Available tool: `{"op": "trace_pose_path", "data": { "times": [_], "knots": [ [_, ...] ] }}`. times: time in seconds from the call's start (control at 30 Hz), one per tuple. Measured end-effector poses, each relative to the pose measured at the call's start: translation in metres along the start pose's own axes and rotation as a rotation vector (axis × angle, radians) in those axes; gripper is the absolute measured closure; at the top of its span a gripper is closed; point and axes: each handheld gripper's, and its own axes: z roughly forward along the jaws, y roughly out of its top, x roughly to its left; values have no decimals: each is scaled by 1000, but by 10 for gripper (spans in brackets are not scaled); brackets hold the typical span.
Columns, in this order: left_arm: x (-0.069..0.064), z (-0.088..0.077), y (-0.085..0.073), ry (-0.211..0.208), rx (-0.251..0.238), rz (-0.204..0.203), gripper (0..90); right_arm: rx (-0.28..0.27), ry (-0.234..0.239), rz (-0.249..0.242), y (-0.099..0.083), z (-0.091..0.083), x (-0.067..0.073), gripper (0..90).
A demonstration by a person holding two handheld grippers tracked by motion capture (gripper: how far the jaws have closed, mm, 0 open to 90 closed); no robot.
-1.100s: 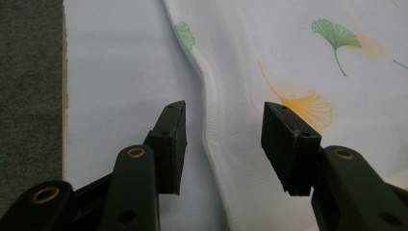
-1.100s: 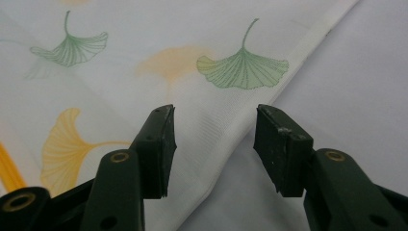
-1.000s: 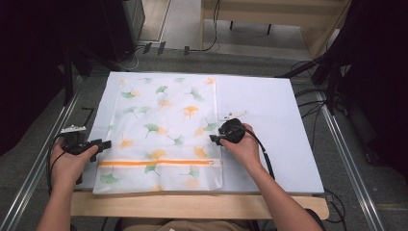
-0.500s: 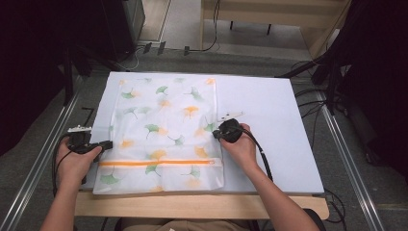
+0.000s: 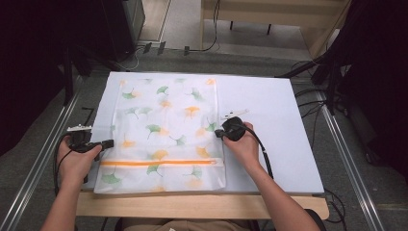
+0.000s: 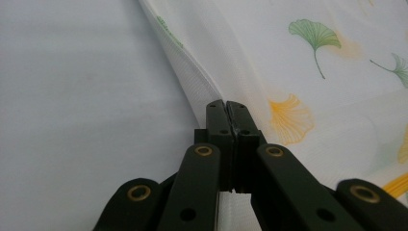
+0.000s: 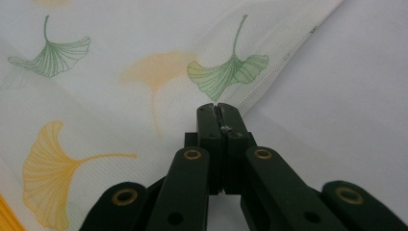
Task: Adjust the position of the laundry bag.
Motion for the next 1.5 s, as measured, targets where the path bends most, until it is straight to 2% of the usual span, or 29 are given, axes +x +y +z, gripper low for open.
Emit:
{"op": "trace_pose_path", "data": {
  "times": [0.13,0.53,0.77,0.97,1.03,1.07,1.1,1.2,1.33,1.37,1.4,1.47,1.5],
  "knots": [
    [-5,4,3,-22,-2,6,900,-3,-15,2,-1,-6,-5,900],
    [-20,19,15,-82,9,34,900,-11,-37,56,-14,-22,-25,900],
    [-34,31,23,-119,31,76,900,-19,-55,96,-25,-35,-42,900],
    [-43,36,27,-142,25,95,900,-26,-72,115,-31,-44,-51,900],
    [-46,38,29,-148,27,103,900,-30,-95,130,-36,-50,-59,900],
    [-48,40,29,-151,29,104,900,-30,-95,130,-36,-50,-59,900],
    [-50,41,30,-169,30,100,900,-42,-99,160,-39,-55,-64,900],
    [-53,42,32,-184,17,92,900,-48,-101,172,-42,-58,-68,900],
    [-53,43,33,-169,35,100,900,-60,-99,188,-45,-60,-69,887],
    [-52,44,34,-164,40,101,900,-63,-92,184,-45,-58,-67,844],
    [-52,44,34,-164,40,101,900,-63,-92,184,-45,-58,-67,844],
    [-52,45,33,-152,41,107,900,-68,-78,184,-44,-55,-64,790],
    [-53,45,33,-147,43,113,900,-60,-69,167,-43,-51,-62,756]
  ]
}}
